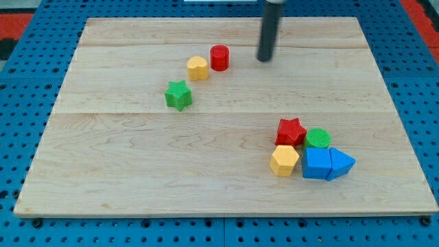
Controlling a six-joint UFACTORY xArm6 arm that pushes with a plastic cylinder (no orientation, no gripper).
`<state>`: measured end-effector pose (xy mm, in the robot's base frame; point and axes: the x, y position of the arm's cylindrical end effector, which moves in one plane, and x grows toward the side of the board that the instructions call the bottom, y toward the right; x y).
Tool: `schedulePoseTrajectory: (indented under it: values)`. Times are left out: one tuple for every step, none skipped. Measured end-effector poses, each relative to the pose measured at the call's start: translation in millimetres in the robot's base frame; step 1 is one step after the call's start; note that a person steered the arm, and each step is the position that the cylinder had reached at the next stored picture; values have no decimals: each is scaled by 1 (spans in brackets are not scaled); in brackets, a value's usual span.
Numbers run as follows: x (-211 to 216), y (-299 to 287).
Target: Move red circle to the red star
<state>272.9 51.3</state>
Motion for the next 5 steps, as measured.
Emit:
schedulePoseTrajectory:
  values:
    - [-7,-62]
    - [58,-54]
    - [120,-45]
    - [183,-27]
    - [192,-14]
